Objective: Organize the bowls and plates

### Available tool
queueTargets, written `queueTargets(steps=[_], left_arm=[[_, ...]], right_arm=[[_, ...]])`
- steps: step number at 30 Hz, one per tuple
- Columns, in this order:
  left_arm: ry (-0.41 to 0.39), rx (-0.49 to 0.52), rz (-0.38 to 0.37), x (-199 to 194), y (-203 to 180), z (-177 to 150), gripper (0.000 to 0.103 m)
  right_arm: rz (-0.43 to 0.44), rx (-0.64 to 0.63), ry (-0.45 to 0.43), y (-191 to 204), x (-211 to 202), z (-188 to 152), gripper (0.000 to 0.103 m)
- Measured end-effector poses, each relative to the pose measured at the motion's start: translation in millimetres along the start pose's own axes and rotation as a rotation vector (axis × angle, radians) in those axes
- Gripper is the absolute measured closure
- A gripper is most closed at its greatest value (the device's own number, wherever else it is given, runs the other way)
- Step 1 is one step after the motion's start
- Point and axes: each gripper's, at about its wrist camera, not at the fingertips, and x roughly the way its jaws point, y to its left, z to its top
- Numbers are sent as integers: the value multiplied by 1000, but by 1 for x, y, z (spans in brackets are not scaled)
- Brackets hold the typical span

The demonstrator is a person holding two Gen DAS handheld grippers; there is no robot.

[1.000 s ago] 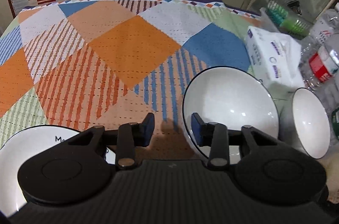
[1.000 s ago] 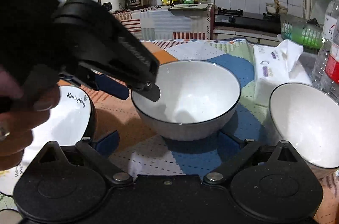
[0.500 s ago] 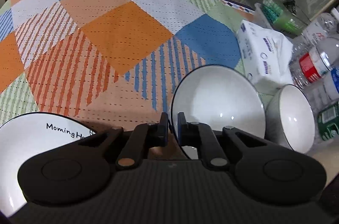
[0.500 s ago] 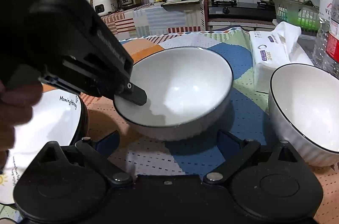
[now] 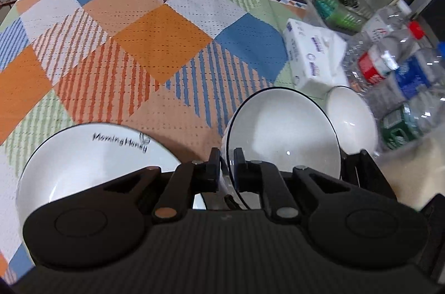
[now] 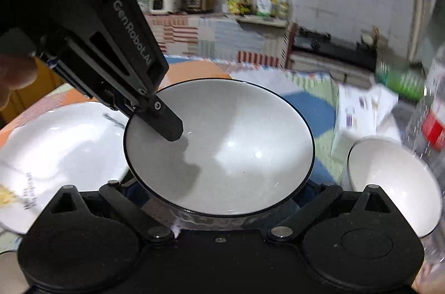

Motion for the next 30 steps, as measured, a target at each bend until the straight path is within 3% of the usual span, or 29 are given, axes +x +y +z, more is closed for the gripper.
queueTargets(steps=[14,30], left_arm=[[89,13,51,-100,-21,-58,94],[244,-15,81,-92,-8,-133,94]], right_arm=[[181,-188,-39,31,-102,16,1],[366,-232,128,55,-131,-20,1]])
